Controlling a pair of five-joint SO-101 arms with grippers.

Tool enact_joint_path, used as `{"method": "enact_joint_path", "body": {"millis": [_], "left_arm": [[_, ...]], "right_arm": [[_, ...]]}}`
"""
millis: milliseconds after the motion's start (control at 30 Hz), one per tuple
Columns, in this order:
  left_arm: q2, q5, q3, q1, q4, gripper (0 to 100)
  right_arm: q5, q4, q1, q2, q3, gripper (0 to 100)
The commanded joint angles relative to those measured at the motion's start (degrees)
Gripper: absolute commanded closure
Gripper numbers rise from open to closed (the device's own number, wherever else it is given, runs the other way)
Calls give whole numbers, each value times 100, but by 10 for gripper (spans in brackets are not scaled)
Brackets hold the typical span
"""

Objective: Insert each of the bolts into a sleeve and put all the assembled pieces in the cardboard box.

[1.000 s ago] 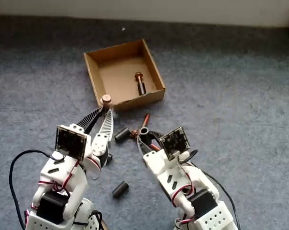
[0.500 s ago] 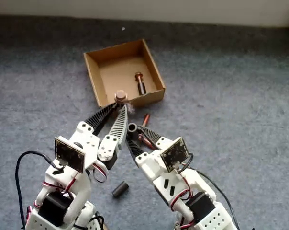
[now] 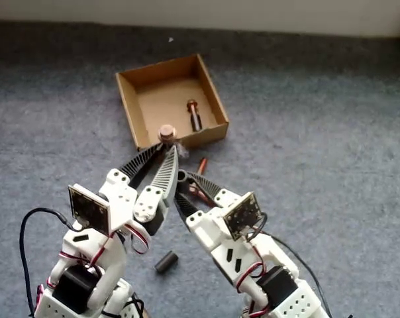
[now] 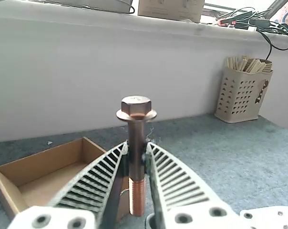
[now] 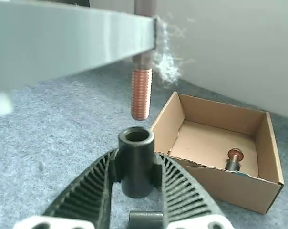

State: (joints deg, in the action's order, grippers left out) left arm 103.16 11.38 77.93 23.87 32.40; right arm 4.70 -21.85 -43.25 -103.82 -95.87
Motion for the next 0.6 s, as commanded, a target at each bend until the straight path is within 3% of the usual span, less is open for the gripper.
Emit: {"method": "enact_joint_path", "body": {"millis": [0, 200, 567], "left_arm": [[40, 53, -101, 224, -132, 994], [40, 44, -101, 602, 35, 994], [40, 26, -57, 567, 396, 994]], "right_arm": [[18, 154, -66, -119, -919, 993], [18, 154, -66, -119, -919, 993], [18, 154, -22, -127, -910, 993]]}}
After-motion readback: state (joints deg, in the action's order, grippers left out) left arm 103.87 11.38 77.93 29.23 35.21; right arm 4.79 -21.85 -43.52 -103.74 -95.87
